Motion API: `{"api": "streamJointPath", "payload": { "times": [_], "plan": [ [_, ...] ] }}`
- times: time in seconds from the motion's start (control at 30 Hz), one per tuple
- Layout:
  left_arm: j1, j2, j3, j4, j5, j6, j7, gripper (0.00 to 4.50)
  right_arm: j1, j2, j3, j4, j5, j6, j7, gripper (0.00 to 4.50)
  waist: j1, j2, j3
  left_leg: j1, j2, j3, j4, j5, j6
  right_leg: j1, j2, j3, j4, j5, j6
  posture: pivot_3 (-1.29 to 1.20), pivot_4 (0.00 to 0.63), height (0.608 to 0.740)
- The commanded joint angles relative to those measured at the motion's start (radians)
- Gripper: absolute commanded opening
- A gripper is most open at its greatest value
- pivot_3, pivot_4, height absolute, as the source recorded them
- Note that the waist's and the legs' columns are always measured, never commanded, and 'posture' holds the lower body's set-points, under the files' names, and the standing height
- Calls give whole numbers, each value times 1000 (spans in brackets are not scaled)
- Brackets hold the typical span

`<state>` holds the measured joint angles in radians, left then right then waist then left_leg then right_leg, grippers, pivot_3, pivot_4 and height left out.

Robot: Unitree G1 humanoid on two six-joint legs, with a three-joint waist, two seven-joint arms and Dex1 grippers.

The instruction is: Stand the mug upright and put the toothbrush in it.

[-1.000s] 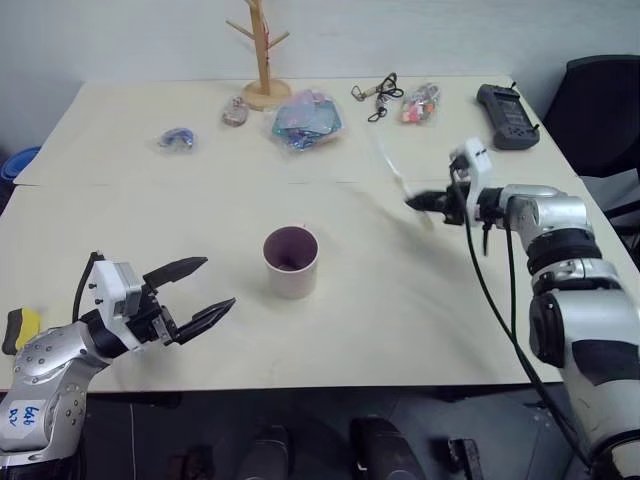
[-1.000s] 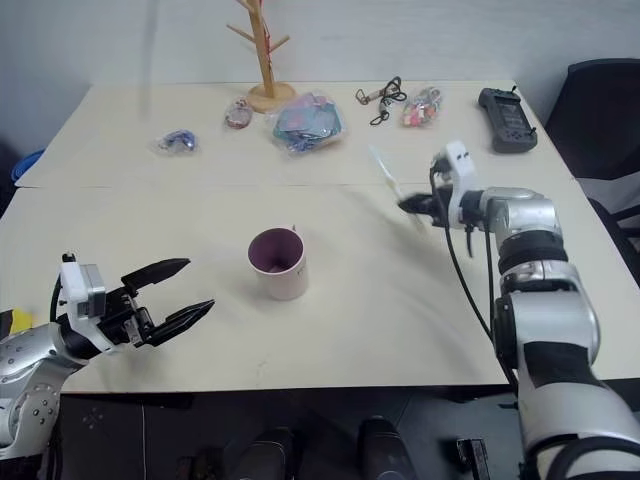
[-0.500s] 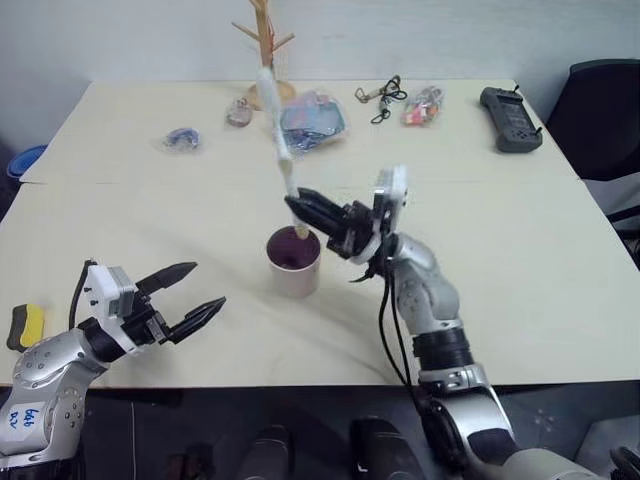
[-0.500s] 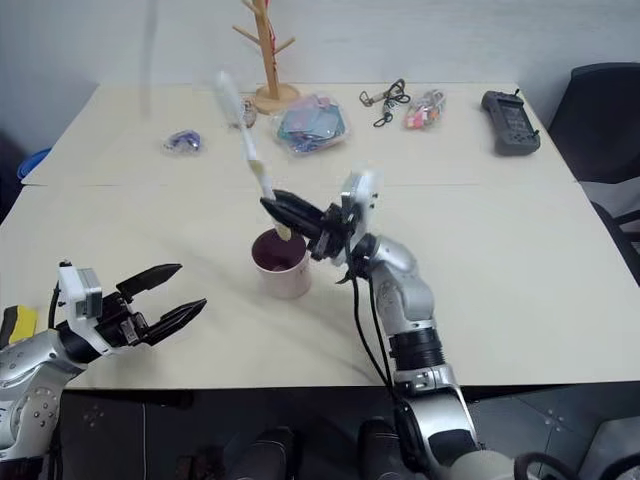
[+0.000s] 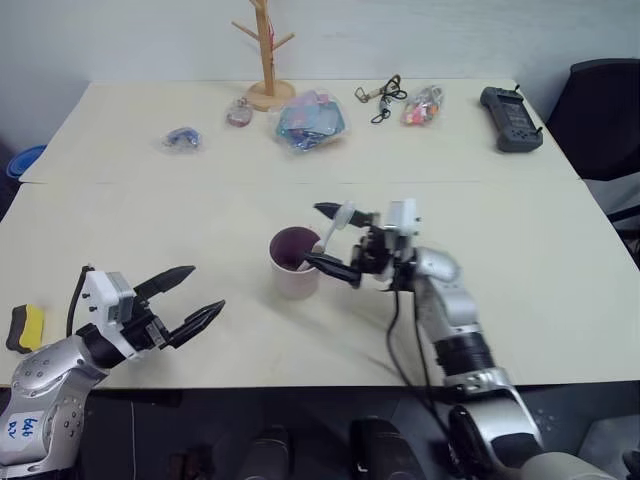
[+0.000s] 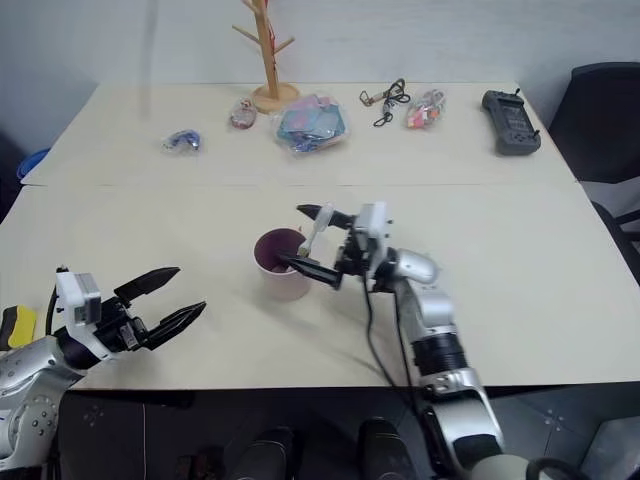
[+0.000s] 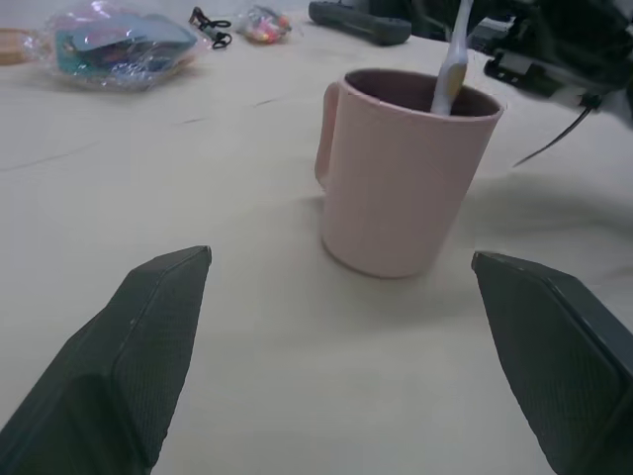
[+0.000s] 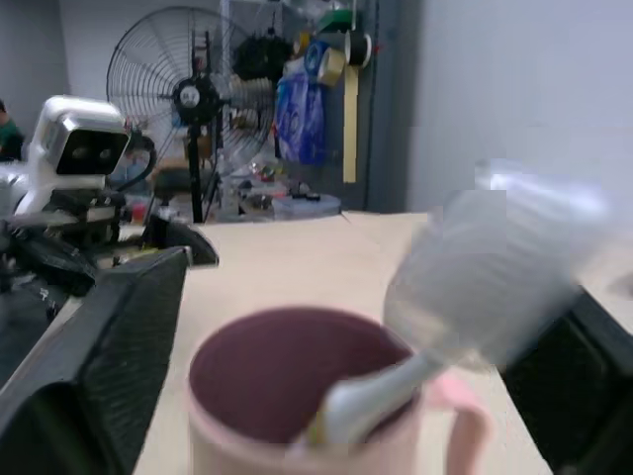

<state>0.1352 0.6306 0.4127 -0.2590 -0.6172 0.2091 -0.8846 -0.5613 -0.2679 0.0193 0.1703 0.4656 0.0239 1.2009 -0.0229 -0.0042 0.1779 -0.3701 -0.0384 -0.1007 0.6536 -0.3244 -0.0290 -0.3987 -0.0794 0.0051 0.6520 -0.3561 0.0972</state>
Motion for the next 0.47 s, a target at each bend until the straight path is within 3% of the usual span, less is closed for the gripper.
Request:
{"api": "streamJointPath", "payload": {
  "times": [0.03, 0.13, 0.2, 0.47],
  "plan": [
    [16, 37, 34, 3, 83, -62, 14, 4500, 59, -138, -78, -140, 76, 102, 32, 4427, -1, 0, 0, 0, 0, 0, 0, 0, 0, 0, 0, 0, -1, 0, 0, 0, 150, 740],
    [25, 59, 22, 51, 211, -164, 38, 4500, 161, -290, -124, -150, 60, 86, 105, 4427, -1, 0, 0, 1, 0, 0, -2, 0, 0, 1, 0, 0, -2, 0, 0, 0, 150, 740],
    [29, 63, 18, 71, 249, -208, 39, 4500, 238, -381, -156, -89, 16, -24, 185, 4427, 1, 0, 0, 1, 0, 1, -3, 0, 1, 1, 1, 0, -3, 0, 0, 0, 150, 740],
    [39, 68, 9, 87, 238, -228, 3, 4500, 377, -446, -259, 34, -46, -248, 146, 4427, -3, 0, 0, 2, 1, 3, -2, -1, 2, 2, 1, 1, -3, 0, 0, 0, 150, 740]
  ]
}}
